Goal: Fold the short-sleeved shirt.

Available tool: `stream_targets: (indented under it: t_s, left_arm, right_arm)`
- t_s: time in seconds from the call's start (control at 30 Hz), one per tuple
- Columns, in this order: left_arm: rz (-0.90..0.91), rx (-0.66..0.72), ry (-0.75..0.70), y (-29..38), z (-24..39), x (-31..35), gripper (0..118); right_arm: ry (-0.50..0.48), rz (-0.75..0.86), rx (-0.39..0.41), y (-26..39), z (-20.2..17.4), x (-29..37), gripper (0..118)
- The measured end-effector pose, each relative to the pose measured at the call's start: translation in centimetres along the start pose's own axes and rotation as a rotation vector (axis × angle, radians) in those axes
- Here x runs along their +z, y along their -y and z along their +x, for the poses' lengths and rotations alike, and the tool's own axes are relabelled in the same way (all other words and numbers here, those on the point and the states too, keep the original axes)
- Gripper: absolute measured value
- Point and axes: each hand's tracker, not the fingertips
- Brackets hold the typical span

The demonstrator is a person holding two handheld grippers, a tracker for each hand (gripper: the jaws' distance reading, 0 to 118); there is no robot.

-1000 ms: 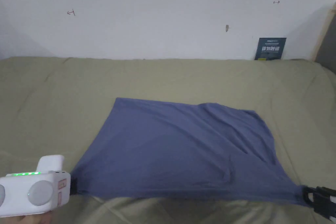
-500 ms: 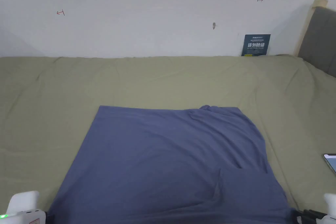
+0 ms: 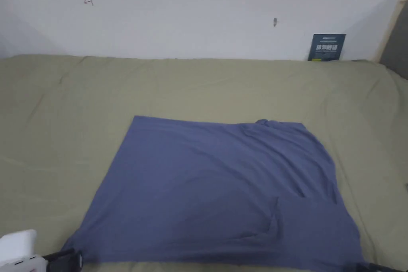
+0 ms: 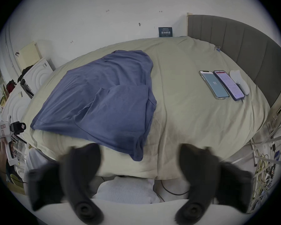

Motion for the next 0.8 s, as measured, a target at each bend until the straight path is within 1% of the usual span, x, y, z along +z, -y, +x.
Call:
stream_targets:
  t_s: [0.03,0.07,0.1,0.13,0.17,0.23,0.27,0.3,0.33,0.37,0.4,0.43,0.47,0.53,0.63,0.67,0.73,0.77,0.8]
  left_arm:
    - [0.0,-0.016,-0.026,0.4,0.0,-0.1,56]
    - [0.004,-0.031,-0.049,0.9,0.0,-0.4,0]
    - [0.044,-0.079,-0.069,1.0,-0.2,-0.8,0]
    - [-0.01,-0.057,-0.046,1.1,-0.4,-1.1,0]
    - [-0.02,-0.032,-0.014,1.2,-0.7,-1.2,0]
    - [0.006,-0.007,0.025,1.1,-0.9,-1.4,0]
    - [0.02,-0.015,0.037,0.9,-0.6,-1.1,10]
    - [0.024,-0.029,0.044,0.6,-0.3,-1.0,44]
    - [0.012,-0.047,0.028,0.3,0.0,-1.5,96]
    - [-0.017,-0.073,0.007,0.1,0.2,-2.1,118]
    - [0.051,-0.056,0.003,-0.4,0.1,-1.9,116]
    - [0.002,-0.09,-0.025,-0.9,0.4,-2.5,116]
    - [-0.001,-0.101,-0.025,-1.5,0.4,-3.0,116]
    - [0.011,-0.084,-0.026,-1.9,0.7,-4.5,116]
    - [-0.034,-0.087,-0.057,-2.3,0.8,-7.3,116]
    - [-0.057,-0.094,-0.064,-2.4,0.7,-7.6,112]
    - [-0.099,-0.122,-0.062,-2.1,0.8,-8.1,96]
    - [-0.087,-0.129,-0.059,-2.0,0.9,-7.8,89]
    - [-0.075,-0.128,-0.062,-1.9,1.3,-7.1,73]
  right_arm:
    - [0.013,0.009,0.003,0.3,-0.1,0.3,78]
    - [0.034,0.017,0.006,0.4,-0.3,0.3,27]
    - [0.058,0.026,0.013,0.5,-0.6,0.0,0]
    - [0.05,0.028,0.014,0.4,-0.7,-0.1,0]
    - [0.033,0.013,0.004,0.2,-0.8,0.1,0]
    - [0.029,0.011,-0.01,0.1,-1.2,0.0,0]
    - [0.035,0.013,-0.005,0.0,-1.5,-0.2,0]
    - [0.038,0.013,0.003,0.0,-1.4,0.2,0]
    - [0.039,0.014,0.005,-0.1,-1.5,0.2,0]
    - [0.037,0.012,0.003,-0.3,-1.7,0.1,0]
    - [0.032,0.011,0.0,-0.5,-1.9,-0.1,0]
    - [0.03,0.014,-0.003,-0.4,-1.7,0.2,0]
    - [0.028,0.015,-0.003,-0.5,-1.9,0.2,0]
    - [0.023,0.018,-0.001,-0.7,-2.3,0.0,0]
    - [0.019,0.011,0.003,-0.7,-2.3,-0.1,0]
    - [0.016,0.008,0.004,-0.7,-2.4,-0.2,0]
    - [0.016,0.002,0.004,-0.5,-2.1,-0.3,0]
    - [0.015,0.0,0.004,-0.6,-2.1,-0.4,0]
    - [0.013,-0.002,0.003,-0.6,-2.2,-0.5,0]
